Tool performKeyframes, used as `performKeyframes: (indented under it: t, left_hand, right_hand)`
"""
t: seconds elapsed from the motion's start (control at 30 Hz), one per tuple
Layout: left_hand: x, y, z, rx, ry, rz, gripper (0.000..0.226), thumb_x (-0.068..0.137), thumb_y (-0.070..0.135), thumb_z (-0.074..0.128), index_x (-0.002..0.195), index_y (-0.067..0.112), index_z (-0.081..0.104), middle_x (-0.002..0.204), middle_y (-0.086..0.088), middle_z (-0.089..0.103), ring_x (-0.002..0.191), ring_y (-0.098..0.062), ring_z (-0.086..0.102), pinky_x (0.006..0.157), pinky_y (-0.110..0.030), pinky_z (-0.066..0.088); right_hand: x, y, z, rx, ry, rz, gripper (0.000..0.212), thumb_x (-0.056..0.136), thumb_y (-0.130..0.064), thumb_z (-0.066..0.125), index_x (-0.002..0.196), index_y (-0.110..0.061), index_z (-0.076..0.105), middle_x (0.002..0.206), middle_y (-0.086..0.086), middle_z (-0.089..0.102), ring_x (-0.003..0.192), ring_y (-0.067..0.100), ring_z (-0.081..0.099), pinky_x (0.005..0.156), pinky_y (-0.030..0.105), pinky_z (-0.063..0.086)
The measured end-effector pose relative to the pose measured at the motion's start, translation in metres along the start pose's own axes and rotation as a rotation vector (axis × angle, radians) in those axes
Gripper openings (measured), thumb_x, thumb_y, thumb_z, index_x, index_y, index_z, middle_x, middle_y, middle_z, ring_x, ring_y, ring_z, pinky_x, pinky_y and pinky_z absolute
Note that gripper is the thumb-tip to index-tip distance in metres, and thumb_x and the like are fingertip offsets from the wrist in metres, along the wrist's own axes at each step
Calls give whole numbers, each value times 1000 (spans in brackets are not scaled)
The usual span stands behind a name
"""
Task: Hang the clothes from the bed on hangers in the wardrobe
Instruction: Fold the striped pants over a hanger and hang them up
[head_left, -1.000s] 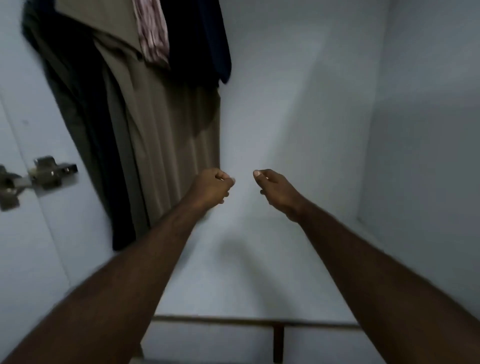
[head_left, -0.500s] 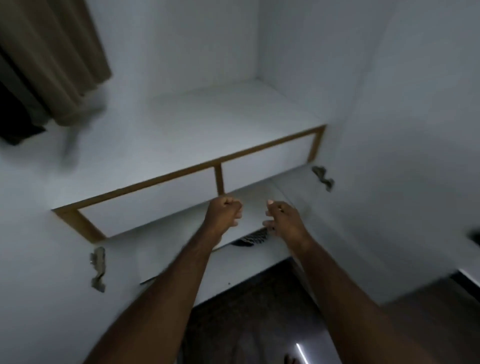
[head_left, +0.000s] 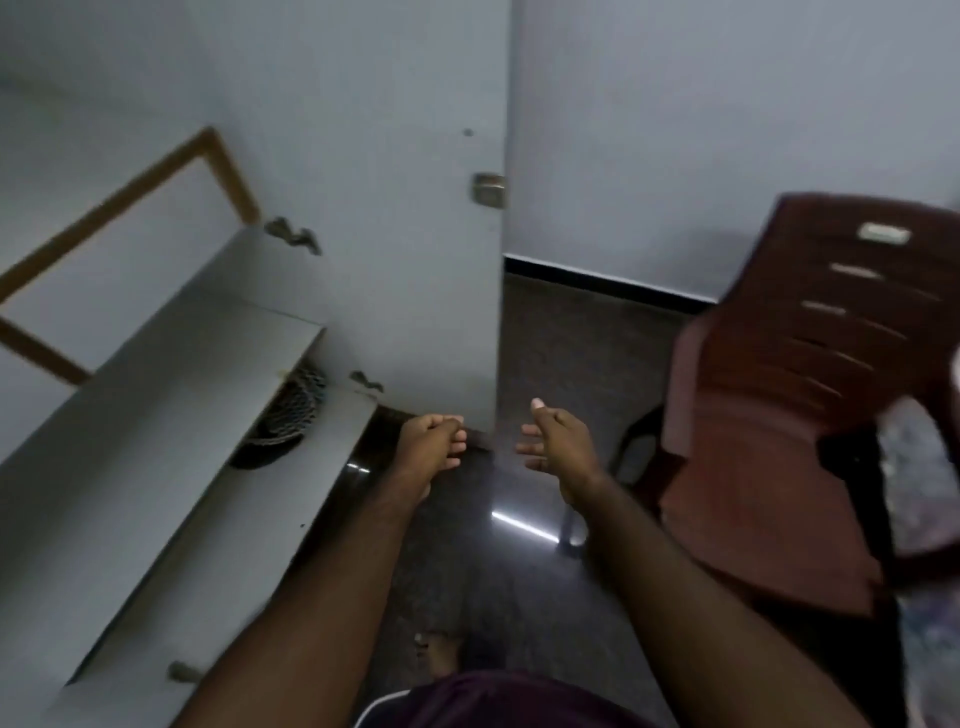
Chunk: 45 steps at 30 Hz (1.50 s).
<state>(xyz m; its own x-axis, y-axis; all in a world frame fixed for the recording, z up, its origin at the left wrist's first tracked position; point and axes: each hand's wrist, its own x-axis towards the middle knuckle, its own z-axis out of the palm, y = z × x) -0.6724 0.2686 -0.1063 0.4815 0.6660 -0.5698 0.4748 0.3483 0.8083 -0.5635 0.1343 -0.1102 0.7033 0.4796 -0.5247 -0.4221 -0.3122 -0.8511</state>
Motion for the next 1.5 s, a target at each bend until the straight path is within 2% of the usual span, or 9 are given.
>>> performKeyframes:
  t: [0.2,0.4,0.6,0.7,0.83,0.97,1.13,1.23,1.5]
  left_hand:
    - [-67,-41,140,150,-184,32,14,97,17,56,83,17,59,77,-4,63,66,-12,59,55,-22,49]
    - [-157,-90,269,321,-429,72,12,96,15,55,86,16,61,87,-9,67,77,-17,63,66,-30,52]
    - [-227,-111,392,479,-689,113,9,96,16,55,89,17,62,92,-7,68,83,-18,66,71,-31,54]
    - [-244,-122,444,551,-795,121,6,96,17,56,93,16,62,94,-7,68,85,-18,67,71,-32,55]
    - [-260,-140,514,641,-940,132,8,96,16,56,90,17,61,93,-8,67,80,-17,65,66,-28,51]
    - [-286,-152,594,729,-1131,161,5,96,18,59,96,14,62,94,-10,67,82,-18,66,68,-30,52]
    - [-322,-161,672,909,-1360,198,26,95,22,62,115,7,59,108,-14,64,89,-20,65,68,-32,54]
    - [-352,-167,708,984,-1475,262,31,92,22,66,118,9,57,108,-13,64,89,-21,65,77,-39,55]
    - [-425,-202,763,1153,-1653,311,31,92,24,66,119,13,55,108,-8,63,98,-23,63,84,-40,54]
  right_hand:
    - [-67,71,-151,191,233,82,22,100,-40,50,93,-20,55,97,8,60,70,18,62,59,29,47]
    - [-153,133,-281,376,496,95,21,100,-40,49,99,-20,57,95,6,62,81,21,66,70,34,53]
    - [-221,184,-392,612,828,113,28,100,-41,51,106,-14,57,97,7,65,79,23,67,71,36,54]
    - [-239,205,-428,707,929,134,26,100,-40,51,105,-15,56,96,7,64,76,22,65,72,38,52]
    - [-256,223,-471,731,1045,161,21,99,-40,52,90,-21,55,97,9,63,72,21,64,63,31,50]
    - [-286,230,-530,754,1187,183,25,100,-39,51,99,-15,55,99,10,63,76,22,66,67,33,52]
    - [-325,237,-584,872,1402,171,33,98,-41,54,109,-10,56,101,9,60,79,24,65,67,33,51]
    - [-344,250,-604,917,1510,179,38,96,-43,56,114,-9,58,102,8,62,79,21,67,69,33,53]
    - [-404,302,-643,973,1670,226,30,94,-34,64,108,-8,61,92,3,61,82,21,61,69,33,50]
